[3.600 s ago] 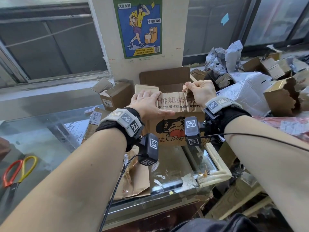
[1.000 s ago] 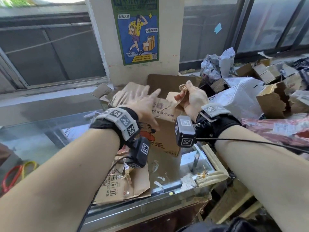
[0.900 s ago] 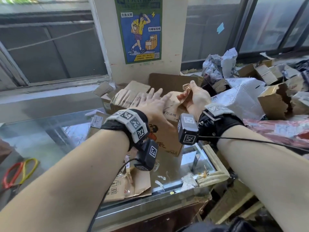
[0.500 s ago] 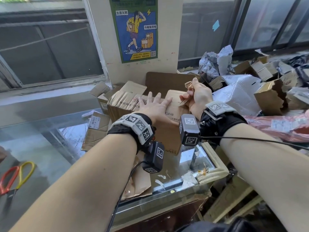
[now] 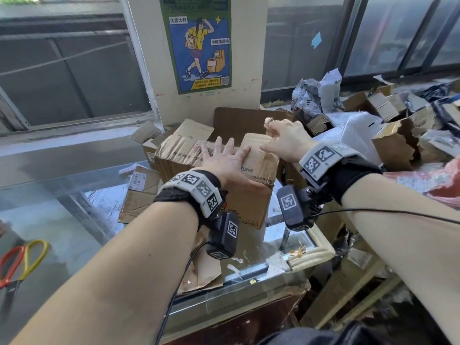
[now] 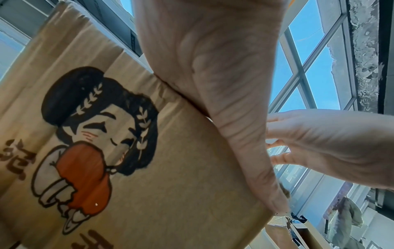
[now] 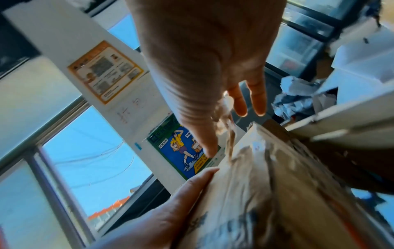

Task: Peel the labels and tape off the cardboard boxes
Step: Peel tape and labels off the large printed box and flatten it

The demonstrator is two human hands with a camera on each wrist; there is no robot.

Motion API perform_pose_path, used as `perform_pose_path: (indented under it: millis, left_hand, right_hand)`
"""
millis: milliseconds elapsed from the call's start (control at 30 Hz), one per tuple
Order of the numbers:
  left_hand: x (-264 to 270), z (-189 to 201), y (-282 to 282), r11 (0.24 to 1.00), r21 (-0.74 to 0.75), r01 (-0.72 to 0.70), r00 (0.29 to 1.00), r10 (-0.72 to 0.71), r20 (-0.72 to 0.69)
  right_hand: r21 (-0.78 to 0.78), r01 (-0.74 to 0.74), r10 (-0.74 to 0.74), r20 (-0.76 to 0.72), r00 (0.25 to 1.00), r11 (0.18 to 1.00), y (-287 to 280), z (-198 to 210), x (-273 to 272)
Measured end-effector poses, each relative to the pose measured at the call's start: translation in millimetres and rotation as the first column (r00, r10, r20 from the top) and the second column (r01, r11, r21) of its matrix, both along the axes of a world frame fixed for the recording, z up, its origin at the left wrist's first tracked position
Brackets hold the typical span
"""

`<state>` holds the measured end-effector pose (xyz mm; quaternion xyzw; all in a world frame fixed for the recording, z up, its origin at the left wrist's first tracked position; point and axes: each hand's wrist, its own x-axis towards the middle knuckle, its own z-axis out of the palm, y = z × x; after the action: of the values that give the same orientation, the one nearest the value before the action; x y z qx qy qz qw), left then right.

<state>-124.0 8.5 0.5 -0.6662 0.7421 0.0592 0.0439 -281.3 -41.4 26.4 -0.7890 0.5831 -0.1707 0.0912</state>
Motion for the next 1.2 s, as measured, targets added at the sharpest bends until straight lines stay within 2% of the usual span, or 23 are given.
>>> perform_pose_path:
  millis: [67, 200, 333, 433, 667, 733, 767, 800, 833, 900, 1067, 1200]
  left_hand:
    - [1, 0, 1, 1.000, 0.003, -0.001, 1.000, 0.001, 0.002]
    - [0, 0, 2, 1.000, -0.002, -0.001, 1.000, 0.001, 0.001]
    - [1, 0, 3, 1.000, -0.006, -0.007, 1.000, 0.007, 0.003]
    - [0, -1, 4, 1.000, -0.001, -0.008, 1.000, 0.008, -0.006]
    - [1, 0, 3, 1.000, 0.017, -0.011, 1.000, 0.012, -0.017]
    - [0, 0, 2, 1.000, 0.015, -0.013, 1.000, 0.014, -0.020]
    - [0, 0, 1, 1.000, 0.013, -0.014, 1.000, 0.014, -0.022]
    - [-1, -1, 0, 1.000, 0.011, -0.014, 1.000, 0.014, -0.023]
    - [-1, 0, 0, 1.000, 0.009, -0.013, 1.000, 0.014, -0.024]
    - [-1, -1, -2, 1.000, 0.008, -0.014, 1.000, 0.015, -0.024]
    - [-1, -1, -5, 1.000, 0.011, -0.014, 1.000, 0.014, -0.027]
    - [-2, -1, -7, 1.000, 0.013, -0.017, 1.000, 0.017, -0.017]
  right_hand:
    - [0.025, -0.031, 0.036, -0.221, 0.975, 0.999, 5, 3, -2]
    - [0.027, 0.002, 0.010, -0.430, 0.903, 1.000, 16, 11, -6]
    - [-0.015, -0.116, 0.093, -0.502, 0.860, 0.993, 19, 12, -7]
    - [0.044, -0.140, 0.143, -0.496, 0.856, 0.989, 17, 10, -7]
    - [0.201, -0.214, 0.255, -0.210, 0.944, 0.956, 10, 6, -13]
    - [0.286, -0.234, 0.227, 0.058, 0.972, 0.929, 12, 5, -18]
    - [0.328, -0.259, 0.174, 0.266, 0.948, 0.908, 12, 1, -19]
    - [0.355, -0.278, 0.100, 0.447, 0.889, 0.893, 12, -5, -19]
    - [0.368, -0.291, 0.029, 0.576, 0.817, 0.883, 12, -9, -19]
    - [0.390, -0.319, -0.066, 0.715, 0.696, 0.864, 8, -18, -18]
    - [0.479, -0.419, -0.227, 0.822, 0.522, 0.772, 0, -24, -23]
    - [0.505, -0.479, -0.287, 0.842, 0.457, 0.718, -4, -27, -26]
